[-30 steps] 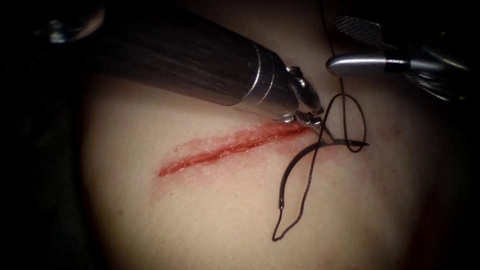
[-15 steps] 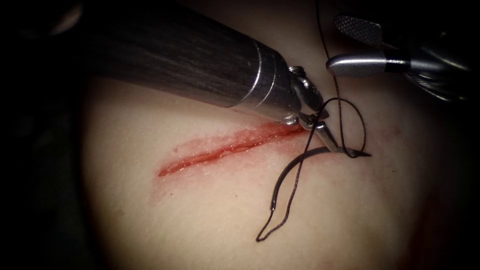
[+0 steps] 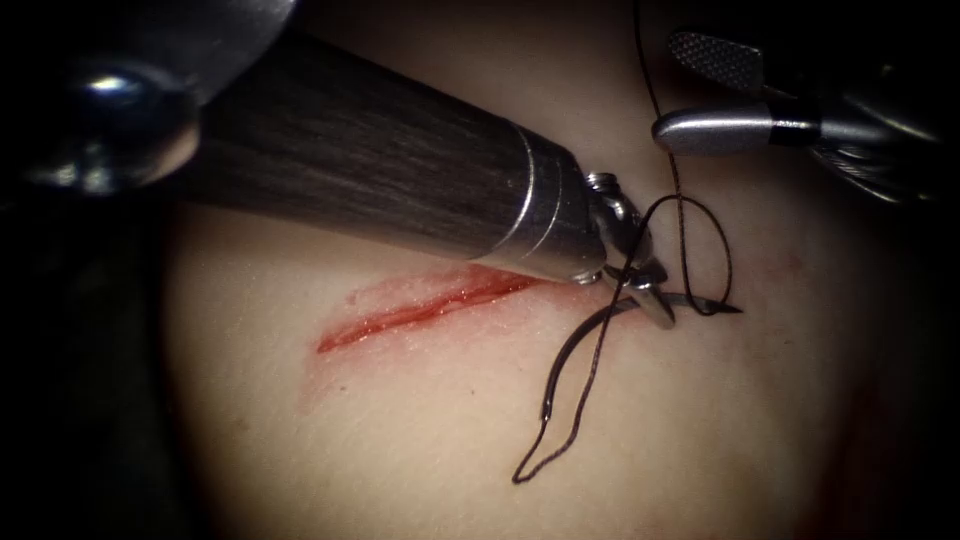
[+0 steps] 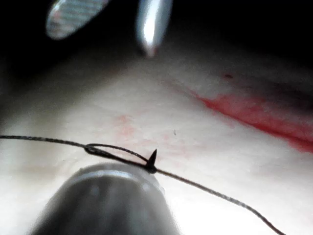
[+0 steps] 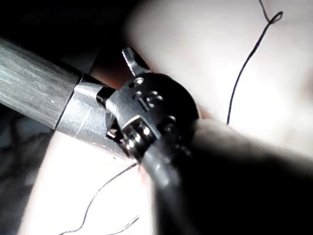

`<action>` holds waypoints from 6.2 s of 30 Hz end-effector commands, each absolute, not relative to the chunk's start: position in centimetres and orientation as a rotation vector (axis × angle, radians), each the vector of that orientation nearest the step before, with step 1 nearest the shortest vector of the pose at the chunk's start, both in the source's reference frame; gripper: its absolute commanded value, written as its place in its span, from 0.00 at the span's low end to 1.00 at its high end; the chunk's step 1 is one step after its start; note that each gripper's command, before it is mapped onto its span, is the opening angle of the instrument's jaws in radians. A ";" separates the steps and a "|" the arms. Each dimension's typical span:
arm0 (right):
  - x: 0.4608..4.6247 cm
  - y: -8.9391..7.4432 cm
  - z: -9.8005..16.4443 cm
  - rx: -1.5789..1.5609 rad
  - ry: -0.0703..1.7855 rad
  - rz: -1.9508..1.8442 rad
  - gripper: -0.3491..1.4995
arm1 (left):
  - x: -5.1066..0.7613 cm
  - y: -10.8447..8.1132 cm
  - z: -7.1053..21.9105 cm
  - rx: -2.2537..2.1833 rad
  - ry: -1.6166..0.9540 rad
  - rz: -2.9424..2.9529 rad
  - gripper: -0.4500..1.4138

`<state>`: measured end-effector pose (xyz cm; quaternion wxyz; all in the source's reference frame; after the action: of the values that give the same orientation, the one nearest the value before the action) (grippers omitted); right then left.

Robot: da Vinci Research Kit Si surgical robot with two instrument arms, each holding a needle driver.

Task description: Wound Closure

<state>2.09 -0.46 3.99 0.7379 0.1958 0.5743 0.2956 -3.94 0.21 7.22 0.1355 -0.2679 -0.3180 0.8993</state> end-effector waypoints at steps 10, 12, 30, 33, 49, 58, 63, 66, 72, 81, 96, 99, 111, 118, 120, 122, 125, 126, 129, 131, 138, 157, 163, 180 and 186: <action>2.17 -0.4 4.0 0.431 1.272 0.652 0.94 | -3.94 0.2 7.2 -0.725 -0.915 2.663 0.13; 2.17 -0.4 4.0 0.432 1.275 0.653 0.93 | -3.93 0.2 7.2 -0.720 -0.891 2.653 0.01; 2.08 -0.3 3.8 0.446 1.318 0.673 0.91 | -3.29 0.8 6.6 -0.265 -0.230 2.565 0.00; 2.09 -0.4 3.7 0.447 1.319 0.671 0.89 | -3.13 0.8 6.5 0.007 -0.183 2.676 0.00; 2.20 -0.5 3.7 0.591 1.283 0.823 0.83 | -2.45 1.1 6.2 0.149 -0.040 2.353 0.17; 2.44 -0.8 3.9 0.770 1.216 1.019 0.91 | -2.36 1.5 6.1 -0.266 -0.084 1.986 0.00; 2.64 -1.1 4.2 0.840 1.186 1.075 0.90 | -2.39 1.4 6.3 -0.693 -0.330 1.799 0.00; 2.70 -1.2 4.3 0.865 1.173 1.098 0.88 | -2.44 1.4 6.3 -0.847 -0.352 1.743 0.00; 2.71 -1.2 4.4 0.883 1.164 1.125 0.82 | -2.59 1.3 6.3 -1.123 -0.109 1.834 0.00; 2.54 -1.1 4.2 0.918 1.156 1.133 0.82 | -2.62 1.1 6.3 -1.288 0.168 2.018 0.00; 2.53 -1.0 3.8 0.958 1.132 1.154 0.82 | -2.57 0.9 6.3 -1.664 0.143 1.965 0.00; 2.59 -1.0 4.0 0.931 1.137 1.161 0.82 | -2.66 0.9 6.2 -1.740 0.117 1.932 0.00; 2.63 -1.0 4.5 0.809 1.058 1.191 0.81 | -2.77 0.7 5.9 -1.806 0.045 1.912 0.00; 2.58 -1.2 4.7 0.794 0.963 1.200 0.76 | -2.70 0.8 5.9 -1.842 -0.017 1.781 0.00; 2.61 -1.3 4.8 0.813 0.927 1.182 0.75 | -2.70 0.8 5.8 -1.858 -0.033 1.738 0.00; 2.66 -1.3 4.8 0.825 0.914 1.163 0.75 | -2.70 0.8 5.8 -1.870 -0.069 1.673 0.00; 2.75 -1.4 4.9 0.847 0.918 1.168 0.75 | -2.73 0.8 5.8 -1.883 -0.101 1.606 0.00; 2.77 -1.4 4.9 0.846 0.921 1.167 0.75 | -2.73 0.8 5.8 -1.887 -0.099 1.600 0.00; 2.80 -1.4 4.9 0.869 0.925 1.173 0.75 | -2.76 0.8 5.7 -1.886 -0.097 1.600 0.00; 2.82 -1.4 4.9 0.880 0.934 1.178 0.74 | -2.77 0.8 5.7 -1.884 -0.094 1.599 0.00; 2.84 -1.4 4.9 0.894 0.944 1.189 0.74 | -2.78 0.8 5.8 -1.892 -0.100 1.604 0.00; 2.89 -1.5 4.8 0.954 0.939 1.232 0.00 | -2.80 0.8 5.8 -1.830 -0.203 1.596 0.64; 2.78 -1.4 4.8 0.915 0.900 1.221 0.00 | -2.69 0.9 5.7 -1.516 -0.476 1.586 0.86; 2.22 -0.7 5.0 0.028 0.530 0.258 0.00 | -1.69 0.7 5.8 -0.945 -1.217 1.143 0.63; 2.33 -0.6 4.9 -0.050 0.331 0.057 0.00 | -1.77 0.5 5.9 -0.902 -1.355 1.245 0.82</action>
<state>2.22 -0.65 4.89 0.9866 -0.0336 0.1583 0.0217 -1.73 0.51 5.89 0.5180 -0.3820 -0.5548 0.5272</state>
